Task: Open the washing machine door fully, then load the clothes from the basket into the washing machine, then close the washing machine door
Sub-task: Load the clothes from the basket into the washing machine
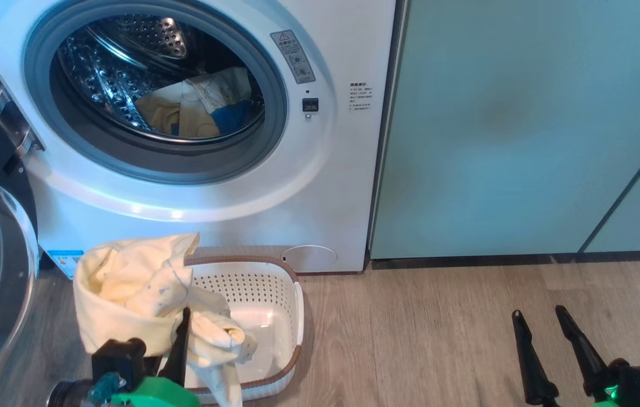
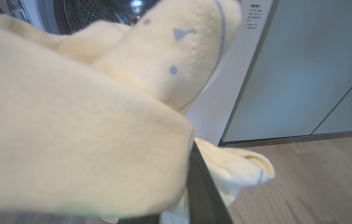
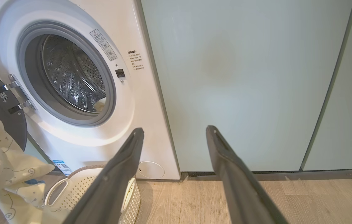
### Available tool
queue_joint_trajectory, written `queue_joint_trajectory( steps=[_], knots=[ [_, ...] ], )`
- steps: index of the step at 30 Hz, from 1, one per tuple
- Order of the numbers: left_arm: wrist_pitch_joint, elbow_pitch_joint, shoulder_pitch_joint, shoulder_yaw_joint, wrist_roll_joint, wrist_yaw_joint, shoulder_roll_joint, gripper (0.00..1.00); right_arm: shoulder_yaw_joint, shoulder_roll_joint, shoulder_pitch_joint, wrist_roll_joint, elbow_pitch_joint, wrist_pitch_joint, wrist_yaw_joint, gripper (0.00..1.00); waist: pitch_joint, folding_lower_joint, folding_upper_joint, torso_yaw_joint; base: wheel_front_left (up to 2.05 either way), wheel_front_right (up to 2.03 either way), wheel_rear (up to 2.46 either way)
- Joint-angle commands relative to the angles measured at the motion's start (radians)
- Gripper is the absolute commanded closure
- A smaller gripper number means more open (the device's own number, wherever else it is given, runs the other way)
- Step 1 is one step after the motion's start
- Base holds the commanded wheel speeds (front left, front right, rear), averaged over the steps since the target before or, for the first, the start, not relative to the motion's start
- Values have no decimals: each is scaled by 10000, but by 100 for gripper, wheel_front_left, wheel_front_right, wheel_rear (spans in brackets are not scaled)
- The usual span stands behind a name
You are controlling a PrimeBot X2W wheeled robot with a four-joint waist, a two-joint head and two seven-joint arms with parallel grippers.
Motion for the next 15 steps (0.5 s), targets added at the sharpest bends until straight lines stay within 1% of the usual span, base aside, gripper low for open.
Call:
queue_joint_trajectory(
  steps=[1,15],
  knots=[
    [-19,-354,-419,474,-30,41,265,100,168,-171,-288,-48,-289,-67,0,0,13,1,-1,2,0,0,0],
    [-19,75,-735,356,-107,-59,189,100,255,-169,-311,-17,-268,-67,0,0,62,1,-1,4,0,0,0]
  ],
)
